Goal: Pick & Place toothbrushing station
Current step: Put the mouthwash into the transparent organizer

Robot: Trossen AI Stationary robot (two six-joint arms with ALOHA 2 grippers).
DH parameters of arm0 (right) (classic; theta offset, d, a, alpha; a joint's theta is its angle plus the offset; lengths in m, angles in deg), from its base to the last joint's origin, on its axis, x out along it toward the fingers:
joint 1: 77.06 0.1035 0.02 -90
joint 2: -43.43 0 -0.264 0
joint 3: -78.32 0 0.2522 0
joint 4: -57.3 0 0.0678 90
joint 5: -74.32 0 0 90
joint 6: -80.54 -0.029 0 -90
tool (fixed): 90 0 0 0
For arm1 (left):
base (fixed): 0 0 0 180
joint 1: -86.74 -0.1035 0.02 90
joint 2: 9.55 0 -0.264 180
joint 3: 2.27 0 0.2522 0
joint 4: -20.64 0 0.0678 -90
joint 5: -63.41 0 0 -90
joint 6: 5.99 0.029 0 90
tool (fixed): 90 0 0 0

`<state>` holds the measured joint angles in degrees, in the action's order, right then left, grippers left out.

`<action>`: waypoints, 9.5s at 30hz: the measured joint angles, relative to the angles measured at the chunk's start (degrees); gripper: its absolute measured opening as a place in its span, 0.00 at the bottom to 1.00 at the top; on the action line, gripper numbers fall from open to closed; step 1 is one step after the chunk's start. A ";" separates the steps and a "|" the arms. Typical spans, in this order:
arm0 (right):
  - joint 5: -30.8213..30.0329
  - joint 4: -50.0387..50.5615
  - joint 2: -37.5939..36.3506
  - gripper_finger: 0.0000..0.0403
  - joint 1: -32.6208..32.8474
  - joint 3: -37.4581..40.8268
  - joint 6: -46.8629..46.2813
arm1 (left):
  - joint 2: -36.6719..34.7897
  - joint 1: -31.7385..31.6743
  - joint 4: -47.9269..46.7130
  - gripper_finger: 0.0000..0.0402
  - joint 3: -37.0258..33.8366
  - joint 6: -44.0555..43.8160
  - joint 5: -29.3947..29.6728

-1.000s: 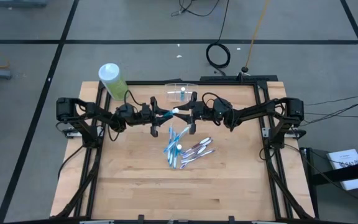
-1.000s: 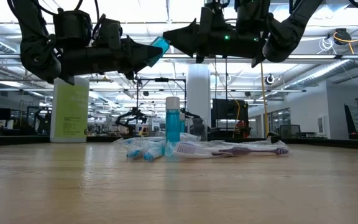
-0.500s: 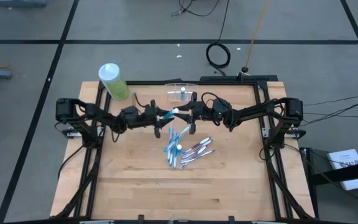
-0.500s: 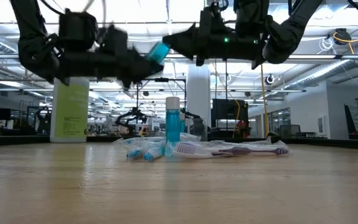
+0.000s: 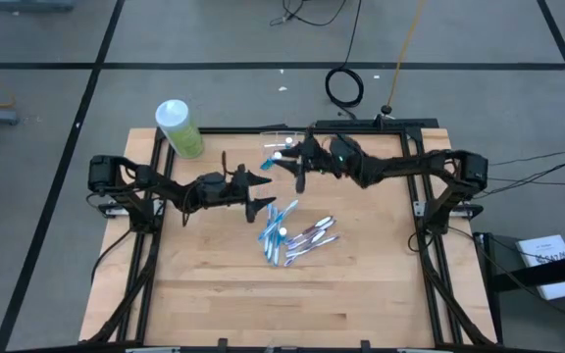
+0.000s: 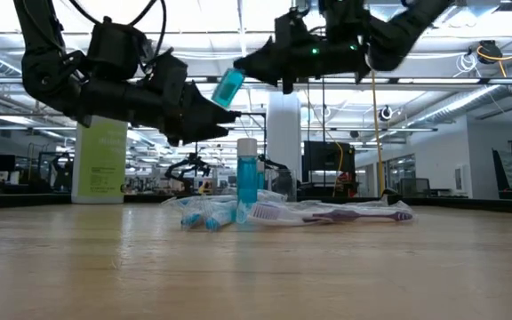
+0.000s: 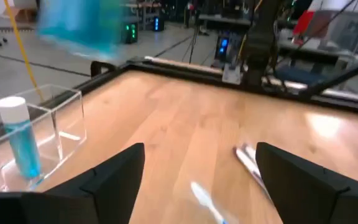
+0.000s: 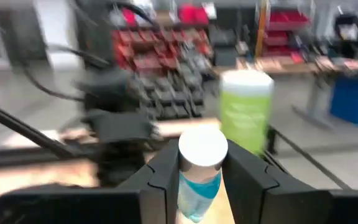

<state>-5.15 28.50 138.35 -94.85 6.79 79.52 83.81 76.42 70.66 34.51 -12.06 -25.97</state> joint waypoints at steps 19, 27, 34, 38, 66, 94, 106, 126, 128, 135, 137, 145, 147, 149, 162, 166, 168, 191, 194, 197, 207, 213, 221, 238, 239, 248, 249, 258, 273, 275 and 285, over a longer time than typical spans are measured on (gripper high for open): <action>0.64 22.29 1.59 0.22 -18.09 -10.43 7.48 | -0.04 -0.09 -9.24 0.76 0.00 2.49 10.04; 4.26 25.29 1.60 0.23 -18.86 -13.62 6.58 | -0.04 -0.09 -9.33 0.75 0.00 3.17 11.92; 4.71 28.82 7.32 0.23 -18.06 -18.97 7.73 | -0.04 -0.07 -9.53 0.75 0.00 1.86 11.97; 4.60 28.42 10.62 0.23 -18.08 -19.38 7.59 | -0.04 -0.09 -9.74 0.75 -0.02 1.05 11.97; 4.37 28.75 18.60 0.23 -18.36 -19.31 8.50 | -0.04 -0.09 -10.09 0.74 -0.04 1.38 11.98; 1.41 32.52 18.60 0.31 -18.87 -19.31 10.34 | -0.04 -0.09 -10.07 0.74 -0.04 1.32 11.96; 1.30 32.54 18.60 0.32 -18.87 -19.31 10.32 | -0.04 -0.09 -10.07 0.74 -0.04 1.32 11.96; 3.96 48.54 -1.59 0.30 -14.74 -18.48 7.54 | -0.04 1.04 -10.00 0.74 -0.04 1.44 7.89; 4.67 49.30 -4.64 0.29 -13.47 -16.40 6.98 | -0.04 1.88 -10.00 0.74 -0.04 3.55 5.46; 4.46 43.90 -16.43 0.29 -9.30 -3.45 2.79 | -0.05 5.81 -10.00 0.74 -0.04 7.07 5.40; 4.38 41.01 -20.59 0.29 -8.20 1.22 1.17 | -0.04 6.98 -10.00 0.74 -0.04 7.07 5.40; -4.91 27.25 -37.04 0.29 -2.41 20.63 -2.25 | -0.06 10.20 -10.05 0.74 -0.04 3.48 5.47; -8.00 21.35 -39.78 0.29 -0.41 25.09 -3.22 | -0.04 10.94 -10.09 0.74 -0.04 2.44 5.45; -9.26 15.51 -41.75 0.29 1.65 28.93 -2.97 | -0.04 11.60 -10.11 0.74 -0.04 2.35 5.40; -13.16 11.20 -48.40 0.29 9.64 35.69 3.93 | -0.07 16.38 -10.49 0.74 -0.04 2.89 5.45; -15.32 16.79 -53.48 0.27 11.07 36.26 4.77 | -0.06 17.14 -10.27 0.74 -0.04 1.89 5.45; -15.25 18.57 -56.14 0.26 11.50 36.81 3.80 | -0.04 17.45 -10.25 0.74 -0.04 1.93 5.45; -17.81 10.71 -63.80 0.25 13.42 46.70 5.37 | -0.04 18.40 -12.13 0.74 3.39 8.23 4.57; -19.95 12.45 -66.14 0.25 13.39 46.70 6.06 | -0.05 18.40 -15.15 0.74 4.85 8.79 4.36; -19.79 12.82 -67.45 0.25 13.39 46.70 6.25 | -0.04 18.40 -18.00 0.74 5.38 8.68 4.38; -19.77 12.87 -67.54 0.25 13.42 46.70 6.45 | 1.32 18.40 -16.00 0.74 5.44 6.76 4.97; -19.75 12.90 -67.54 0.25 13.42 46.70 6.43 | 6.66 18.40 -6.61 0.74 5.44 5.56 5.23; -19.75 12.87 -67.54 0.25 13.42 46.70 6.43 | 10.82 18.25 -3.56 0.74 6.87 5.51 5.36; -19.73 14.33 -67.54 0.25 13.40 46.70 6.23 | 13.92 18.25 -3.66 0.74 9.86 5.82 5.43; -19.73 14.32 -67.54 0.25 13.41 46.70 6.23 | 13.92 18.25 -3.62 0.74 9.86 5.82 5.43; -19.73 14.35 -67.54 0.25 13.41 46.70 6.21 | 13.92 18.25 -3.59 0.52 9.84 5.91 5.43; -19.73 14.36 -67.54 0.25 13.40 46.70 6.17 | 13.92 18.25 -3.58 0.49 9.84 5.91 5.43; -19.73 14.36 -67.54 0.25 13.40 46.70 5.73 | 13.90 18.25 -3.42 0.25 9.84 5.89 5.43; -19.75 14.32 -67.51 0.25 13.41 46.70 5.18 | -4.96 14.47 -12.56 0.25 9.81 10.98 13.37; -19.73 14.29 -67.54 0.25 13.39 46.70 5.21 | -9.08 11.73 -14.94 0.25 9.81 12.60 14.21; -19.75 14.29 -67.53 0.25 13.39 46.70 6.21 | -14.49 -8.20 -18.82 0.28 11.84 11.43 9.67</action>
<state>-24.90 42.79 70.82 -81.46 53.49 85.74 69.32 68.22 51.85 46.36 -0.63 -16.30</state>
